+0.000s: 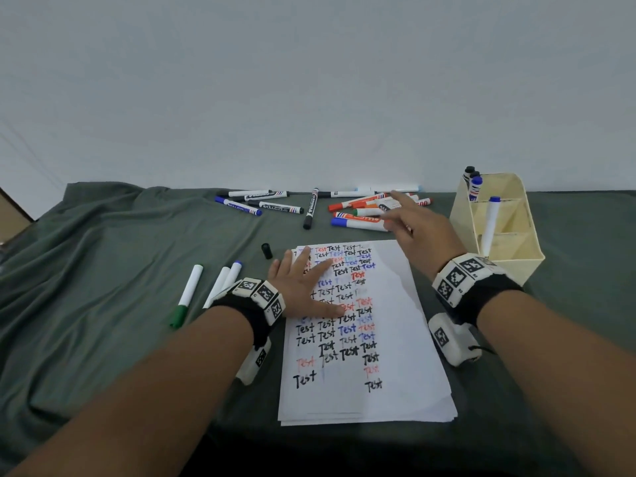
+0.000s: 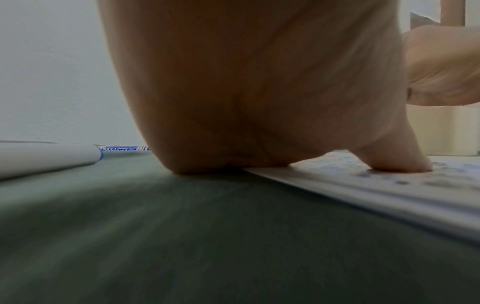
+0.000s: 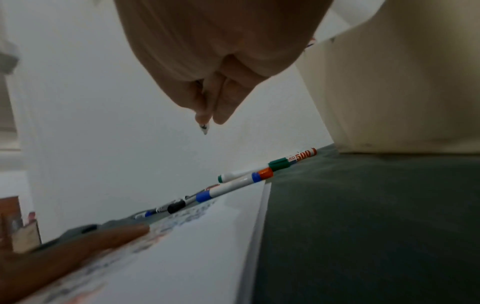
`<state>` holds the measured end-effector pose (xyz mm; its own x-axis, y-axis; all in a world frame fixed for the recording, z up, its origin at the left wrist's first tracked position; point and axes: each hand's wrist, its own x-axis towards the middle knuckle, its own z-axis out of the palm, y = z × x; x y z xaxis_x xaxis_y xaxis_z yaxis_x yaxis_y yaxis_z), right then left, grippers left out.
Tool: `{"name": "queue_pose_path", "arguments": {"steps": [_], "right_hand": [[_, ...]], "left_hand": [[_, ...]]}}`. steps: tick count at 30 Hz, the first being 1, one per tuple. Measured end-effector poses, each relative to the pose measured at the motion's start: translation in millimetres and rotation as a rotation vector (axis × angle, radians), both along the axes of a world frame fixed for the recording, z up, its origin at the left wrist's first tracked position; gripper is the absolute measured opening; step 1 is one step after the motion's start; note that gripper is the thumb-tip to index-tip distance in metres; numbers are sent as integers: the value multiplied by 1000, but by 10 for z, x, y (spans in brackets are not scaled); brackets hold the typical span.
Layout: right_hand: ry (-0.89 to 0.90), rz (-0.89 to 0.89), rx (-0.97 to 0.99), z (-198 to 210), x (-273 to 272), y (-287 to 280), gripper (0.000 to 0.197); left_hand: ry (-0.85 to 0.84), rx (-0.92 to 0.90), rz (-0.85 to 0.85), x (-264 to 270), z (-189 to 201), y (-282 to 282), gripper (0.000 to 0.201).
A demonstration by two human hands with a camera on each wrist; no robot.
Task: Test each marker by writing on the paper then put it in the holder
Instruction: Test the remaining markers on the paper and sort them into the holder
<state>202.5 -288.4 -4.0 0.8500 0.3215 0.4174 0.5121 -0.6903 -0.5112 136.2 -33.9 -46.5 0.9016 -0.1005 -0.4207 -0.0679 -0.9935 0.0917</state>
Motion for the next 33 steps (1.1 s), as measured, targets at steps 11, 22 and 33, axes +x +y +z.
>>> {"name": "queue_pose_path", "arguments": {"steps": [11,22,33], "right_hand": [[322,-23,783,299,-106,6,39],[526,-21,995,184,-113,83,37],[622,-11,1415,105,-123,16,27]], "left_hand": [[11,-6,-2,14,22,4,118],[6,-10,-10,28,-4,18,117],[0,-16,-8,35,-24,28,118]]}}
